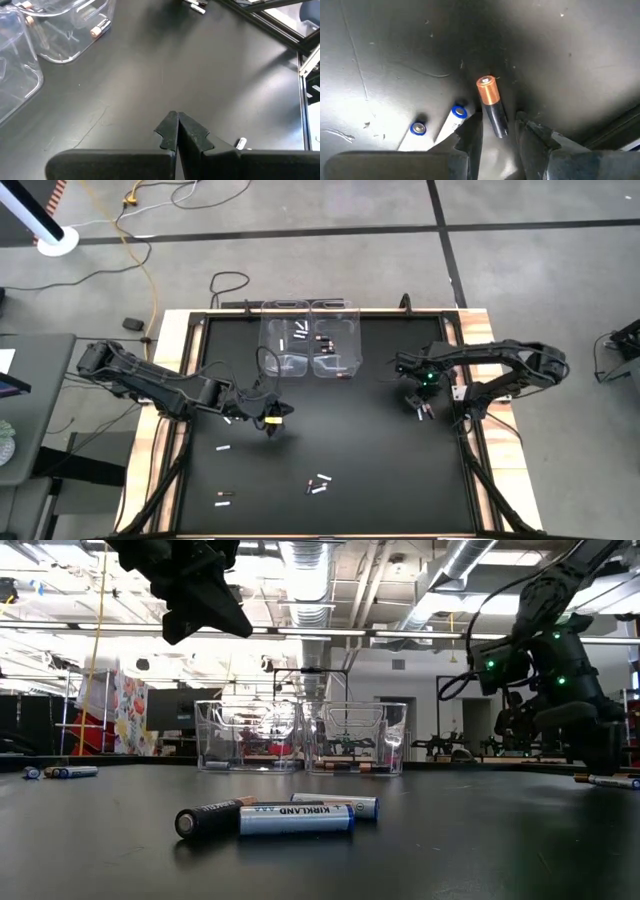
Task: Sort batteries
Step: Put the black battery into the right transparent bin
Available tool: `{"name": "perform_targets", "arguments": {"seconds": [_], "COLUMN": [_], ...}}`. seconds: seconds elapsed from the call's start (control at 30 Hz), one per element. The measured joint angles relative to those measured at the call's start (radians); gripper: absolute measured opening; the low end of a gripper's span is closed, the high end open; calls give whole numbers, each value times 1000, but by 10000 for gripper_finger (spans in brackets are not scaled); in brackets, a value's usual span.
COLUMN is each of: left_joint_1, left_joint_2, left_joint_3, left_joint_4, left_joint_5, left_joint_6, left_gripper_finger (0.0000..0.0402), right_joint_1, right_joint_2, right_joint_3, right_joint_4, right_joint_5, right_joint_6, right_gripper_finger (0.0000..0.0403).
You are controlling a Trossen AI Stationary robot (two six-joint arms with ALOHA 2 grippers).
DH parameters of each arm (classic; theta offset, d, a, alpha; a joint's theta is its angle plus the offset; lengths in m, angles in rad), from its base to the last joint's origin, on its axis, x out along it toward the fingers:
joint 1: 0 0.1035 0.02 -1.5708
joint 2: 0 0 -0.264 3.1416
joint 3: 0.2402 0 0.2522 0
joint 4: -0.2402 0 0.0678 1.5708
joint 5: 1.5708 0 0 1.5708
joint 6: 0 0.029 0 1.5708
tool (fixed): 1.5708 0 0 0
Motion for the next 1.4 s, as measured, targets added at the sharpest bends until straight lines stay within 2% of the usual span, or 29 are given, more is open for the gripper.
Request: {"name": "perform_targets", "arguments": {"seconds": [0.53, 0.83, 1.1, 1.4], "left_joint_1": [0, 0, 21, 69], "left_joint_2": [0, 0, 0, 0], "left_joint_3": [-1, -1, -1, -1], "left_joint_4": [-12, -33, -59, -120], "left_joint_5": [5, 4, 0, 0], "left_joint_6": [-2, -2, 51, 56], "left_gripper_finger": [0, 0, 0, 0], "right_joint_1": [1, 3, 3, 3], "right_joint_2": [33, 16, -133, -320], "right_joint_3": [64, 67, 70, 74], "right_joint_4": [1, 6, 4, -37], "right_joint_5": [-2, 9, 13, 2], "right_joint_6": [-12, -20, -9, 93], "right_gripper_finger": [33, 26, 26, 26]}}
